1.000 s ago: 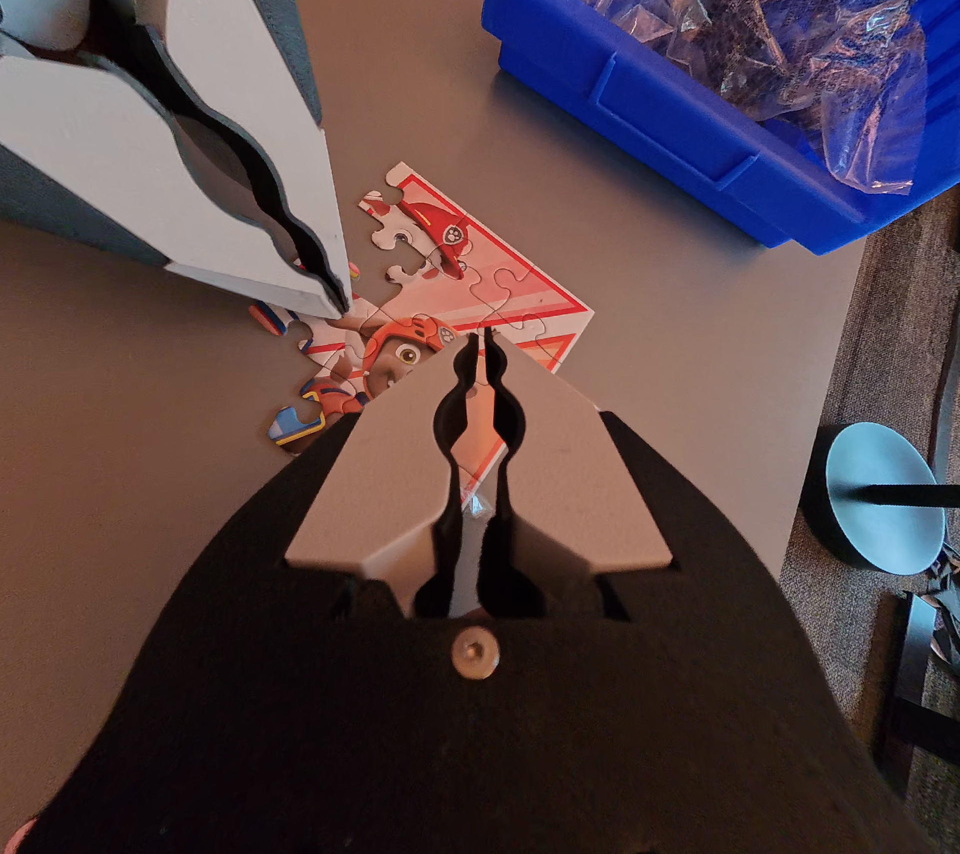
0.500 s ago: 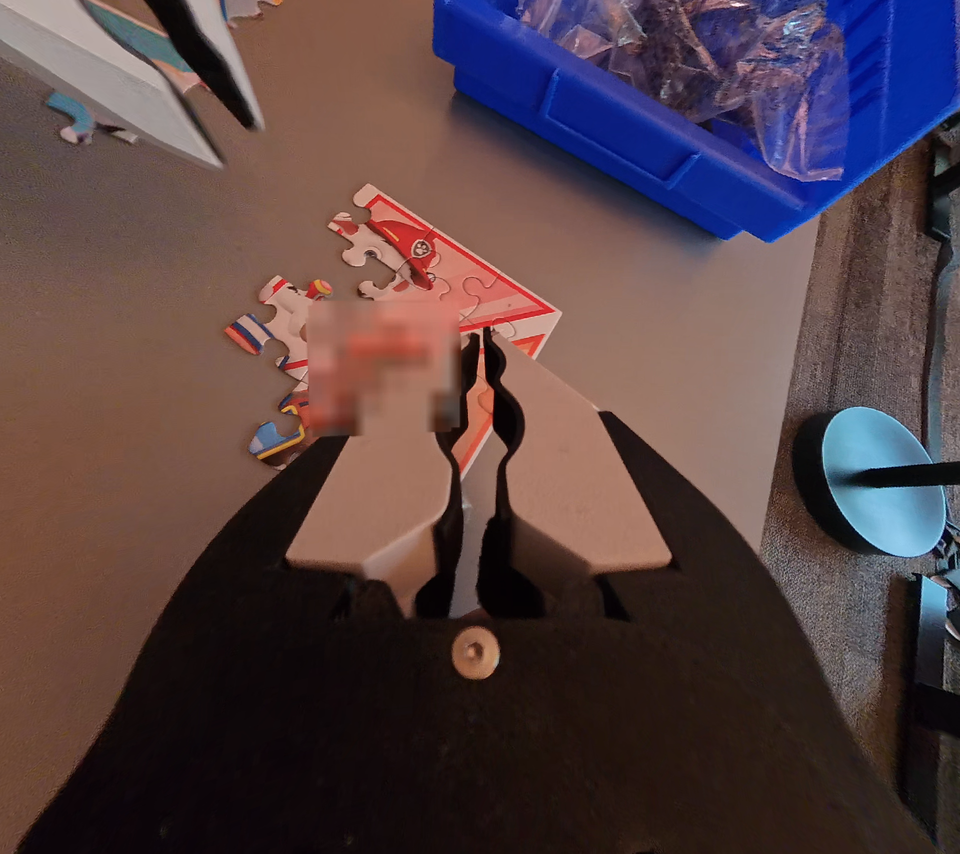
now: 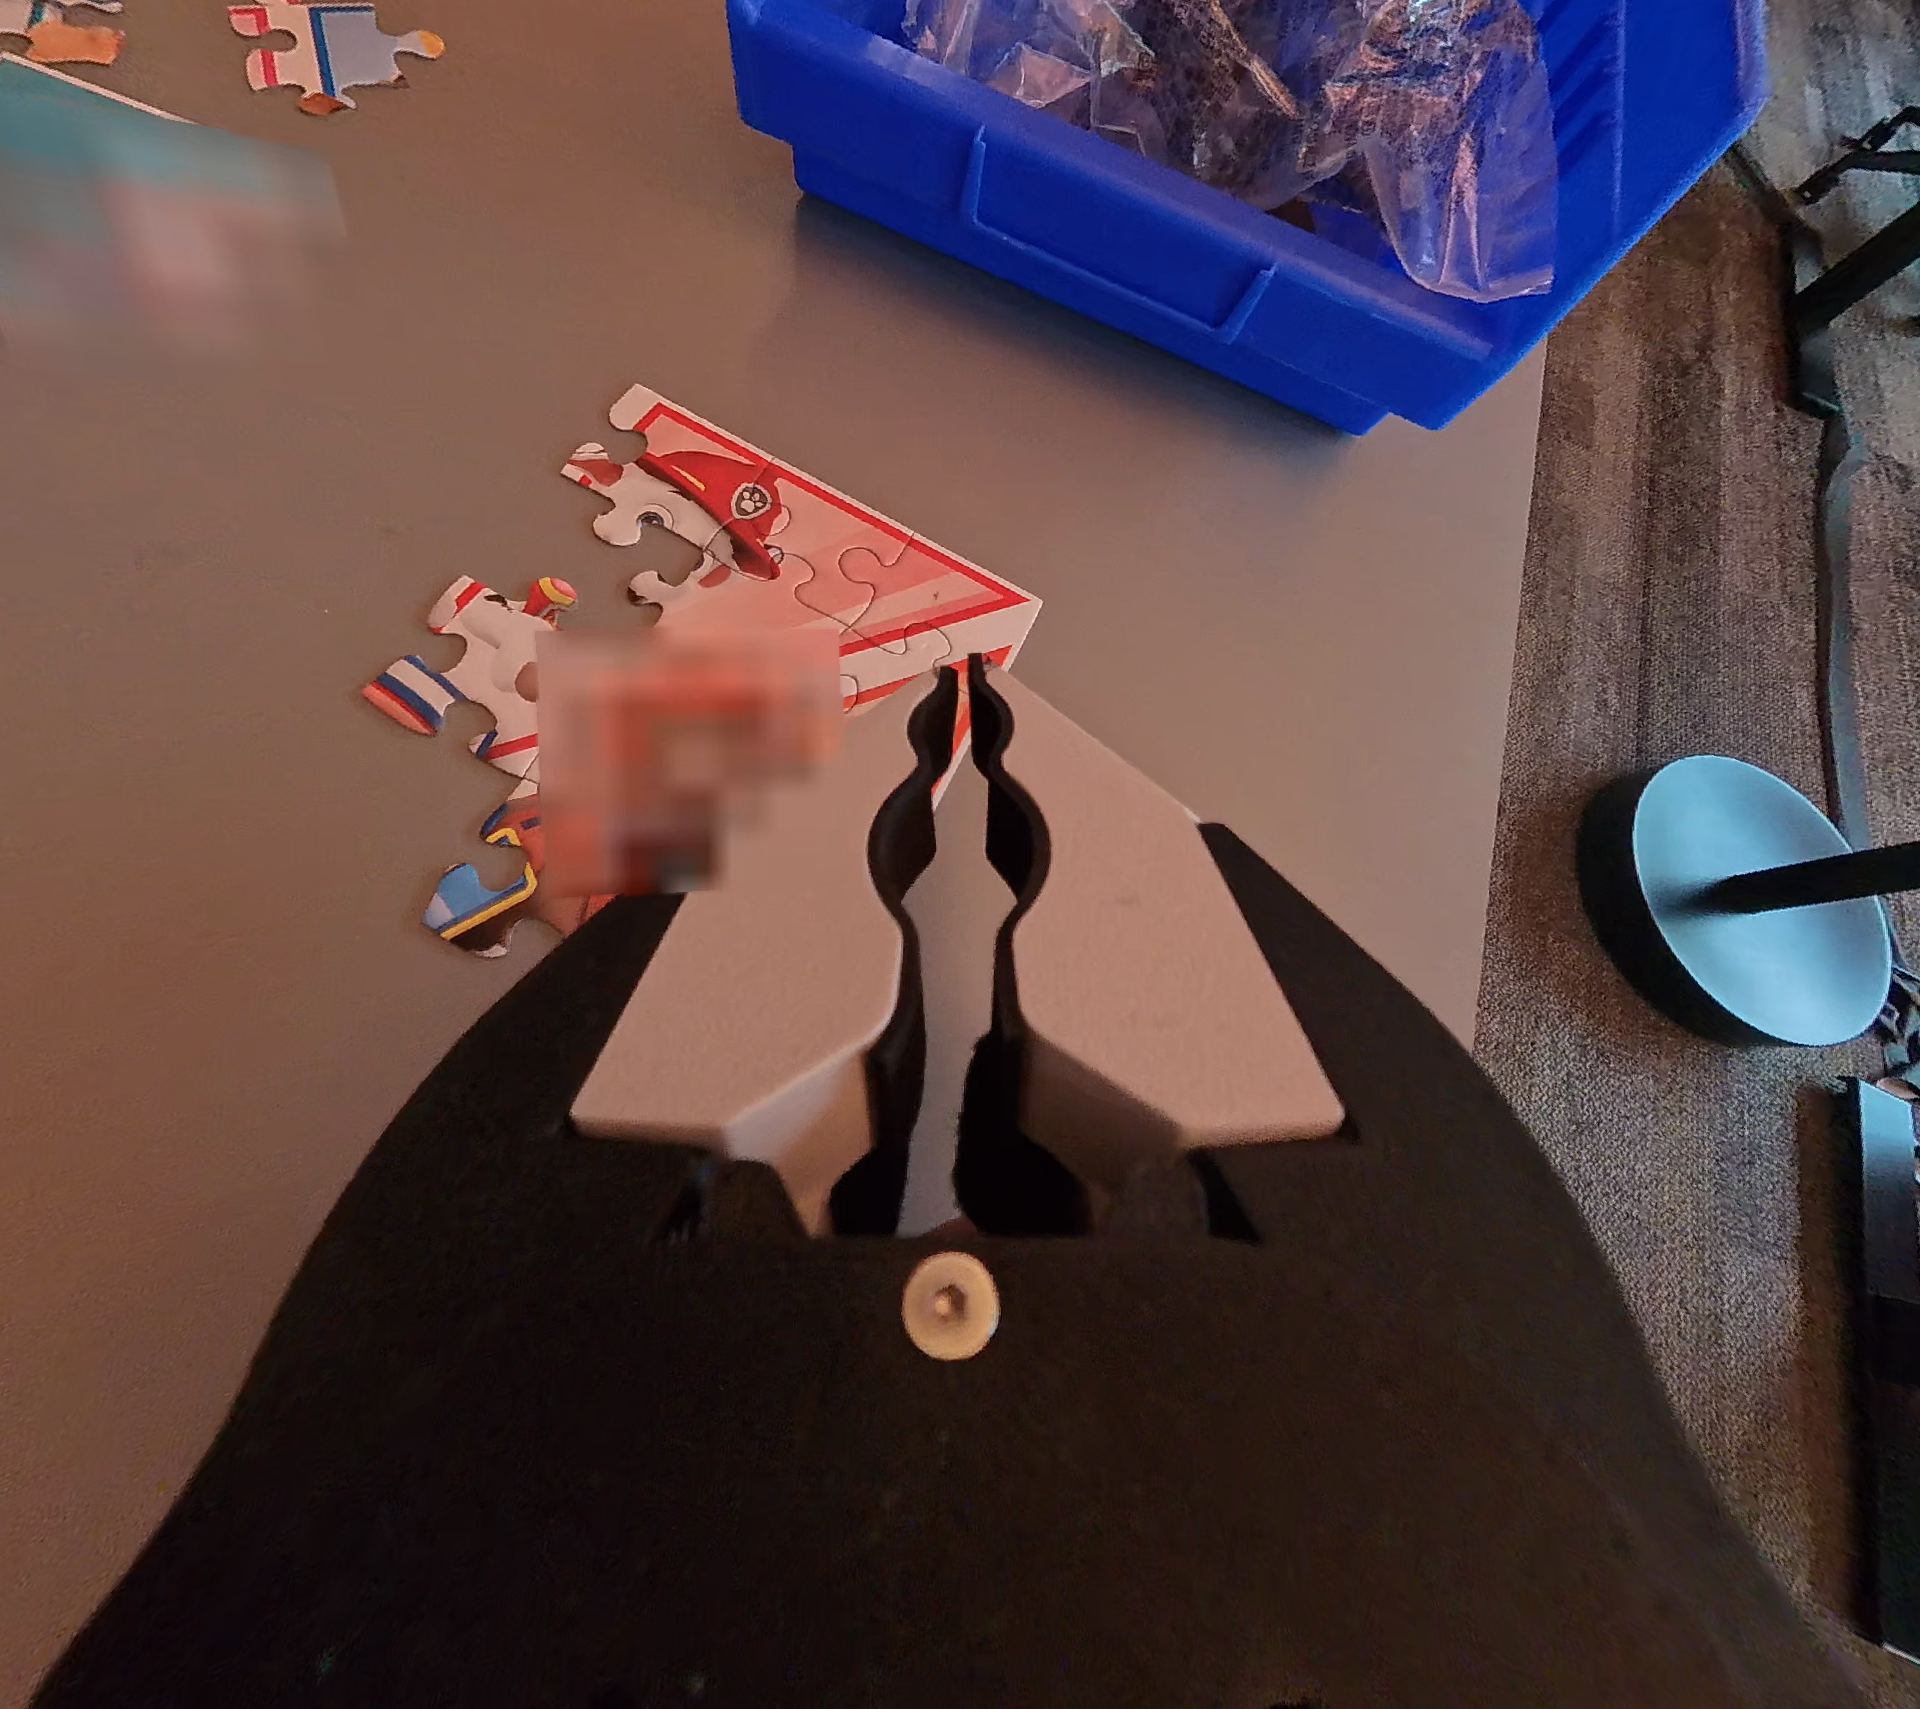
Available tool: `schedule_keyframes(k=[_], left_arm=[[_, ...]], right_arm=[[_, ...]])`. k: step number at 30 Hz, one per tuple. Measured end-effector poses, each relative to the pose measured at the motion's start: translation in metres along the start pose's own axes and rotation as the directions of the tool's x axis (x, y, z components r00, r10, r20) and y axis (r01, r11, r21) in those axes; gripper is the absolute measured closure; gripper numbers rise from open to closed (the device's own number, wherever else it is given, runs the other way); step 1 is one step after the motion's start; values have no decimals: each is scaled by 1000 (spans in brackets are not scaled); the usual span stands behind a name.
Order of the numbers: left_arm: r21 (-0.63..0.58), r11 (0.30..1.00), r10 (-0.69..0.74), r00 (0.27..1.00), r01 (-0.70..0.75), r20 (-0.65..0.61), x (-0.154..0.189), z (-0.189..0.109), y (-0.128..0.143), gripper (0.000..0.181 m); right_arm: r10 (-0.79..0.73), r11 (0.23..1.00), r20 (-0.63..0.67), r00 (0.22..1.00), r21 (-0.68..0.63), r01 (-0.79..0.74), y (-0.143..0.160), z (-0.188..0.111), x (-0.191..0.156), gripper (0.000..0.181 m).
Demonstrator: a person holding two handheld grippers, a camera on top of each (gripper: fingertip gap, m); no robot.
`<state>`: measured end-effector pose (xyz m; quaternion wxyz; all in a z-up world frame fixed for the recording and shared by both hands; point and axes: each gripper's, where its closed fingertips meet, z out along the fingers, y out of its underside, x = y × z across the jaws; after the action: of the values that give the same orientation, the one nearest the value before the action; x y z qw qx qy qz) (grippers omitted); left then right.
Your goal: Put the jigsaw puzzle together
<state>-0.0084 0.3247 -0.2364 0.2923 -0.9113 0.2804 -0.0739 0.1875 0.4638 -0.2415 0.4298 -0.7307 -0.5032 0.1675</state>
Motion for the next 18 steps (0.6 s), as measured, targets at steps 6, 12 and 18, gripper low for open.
schedule_keyframes(k=[6,12,18], left_arm=[[-31,999,-16,1000,16,-4,1,-4,23,157],[-26,999,-31,999,32,13,0,-10,32,156],[-11,999,-48,998,49,48,-7,-14,38,148]], right_arm=[[12,1000,-9,1000,9,-12,0,-1,3,181],[30,999,-14,999,15,-29,0,-2,7,181],[33,999,-15,999,21,-33,0,-3,8,181]])
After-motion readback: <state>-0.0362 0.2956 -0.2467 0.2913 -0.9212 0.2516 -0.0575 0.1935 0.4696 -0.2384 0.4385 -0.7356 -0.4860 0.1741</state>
